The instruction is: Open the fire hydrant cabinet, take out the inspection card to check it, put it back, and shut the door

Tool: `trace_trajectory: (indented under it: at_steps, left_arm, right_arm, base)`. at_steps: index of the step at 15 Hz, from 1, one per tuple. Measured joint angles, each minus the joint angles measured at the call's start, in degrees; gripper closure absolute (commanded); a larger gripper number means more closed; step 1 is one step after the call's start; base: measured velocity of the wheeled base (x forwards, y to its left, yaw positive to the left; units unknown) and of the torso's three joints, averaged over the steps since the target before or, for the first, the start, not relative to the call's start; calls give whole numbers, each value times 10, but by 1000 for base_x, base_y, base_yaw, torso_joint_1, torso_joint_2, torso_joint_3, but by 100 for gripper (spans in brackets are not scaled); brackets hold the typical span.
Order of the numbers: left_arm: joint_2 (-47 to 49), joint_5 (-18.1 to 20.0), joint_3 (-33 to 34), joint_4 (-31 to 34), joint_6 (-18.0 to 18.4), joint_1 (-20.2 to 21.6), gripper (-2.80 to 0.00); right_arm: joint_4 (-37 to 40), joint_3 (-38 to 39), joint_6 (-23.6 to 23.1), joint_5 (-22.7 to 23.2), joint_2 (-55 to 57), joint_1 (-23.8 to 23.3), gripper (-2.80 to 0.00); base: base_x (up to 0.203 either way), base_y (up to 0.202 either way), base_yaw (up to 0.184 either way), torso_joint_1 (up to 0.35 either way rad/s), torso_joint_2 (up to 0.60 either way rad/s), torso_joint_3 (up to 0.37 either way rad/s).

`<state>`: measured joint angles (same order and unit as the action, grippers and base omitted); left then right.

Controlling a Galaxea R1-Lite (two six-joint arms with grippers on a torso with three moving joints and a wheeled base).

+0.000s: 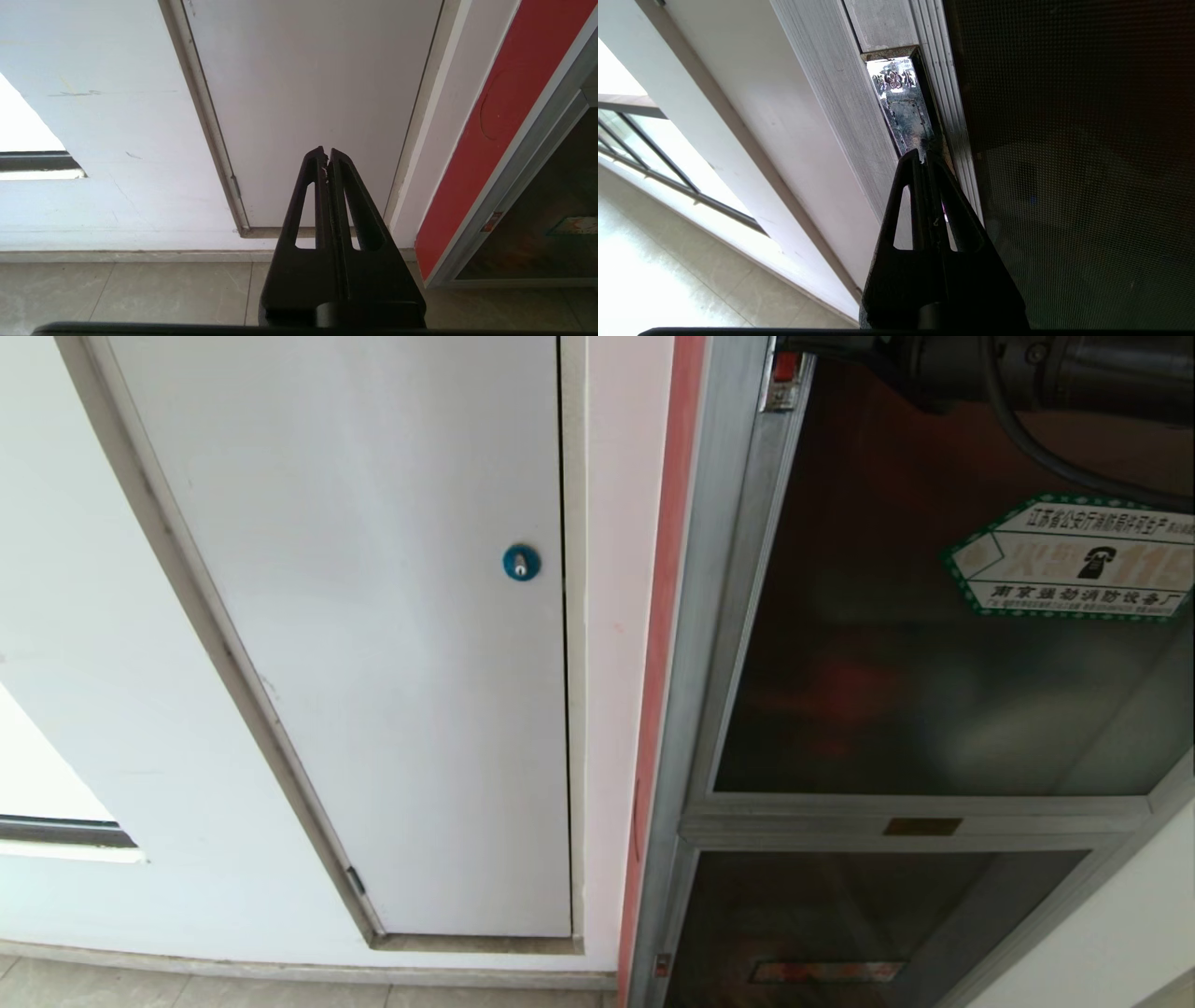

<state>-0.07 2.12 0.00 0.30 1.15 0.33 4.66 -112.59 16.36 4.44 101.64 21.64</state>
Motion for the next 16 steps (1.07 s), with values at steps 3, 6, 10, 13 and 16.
trace_trajectory:
  at_steps: [3, 6, 10, 13, 16]
  left_arm:
    - [0, 0, 0, 0, 0, 0, 0]
    - [0, 0, 0, 0, 0, 0, 0]
    - [0, 0, 0, 0, 0, 0, 0]
    - [0, 0, 0, 0, 0, 0, 0]
    - [0, 0, 0, 0, 0, 0, 0]
  right_arm:
    - [4, 7, 5, -1, -11, 4, 0]
    - [8, 8, 6, -2, -22, 9, 0]
    - [13, 9, 7, -5, -31, 9, 0]
    - [15, 9, 7, -3, -34, 11, 0]
    - [16, 9, 7, -2, -37, 11, 0]
  base:
    - [0, 0, 0, 0, 0, 0]
    - [0, 0, 0, 0, 0, 0]
    - [0, 0, 0, 0, 0, 0]
    - [0, 0, 0, 0, 0, 0]
    - [0, 0, 0, 0, 0, 0]
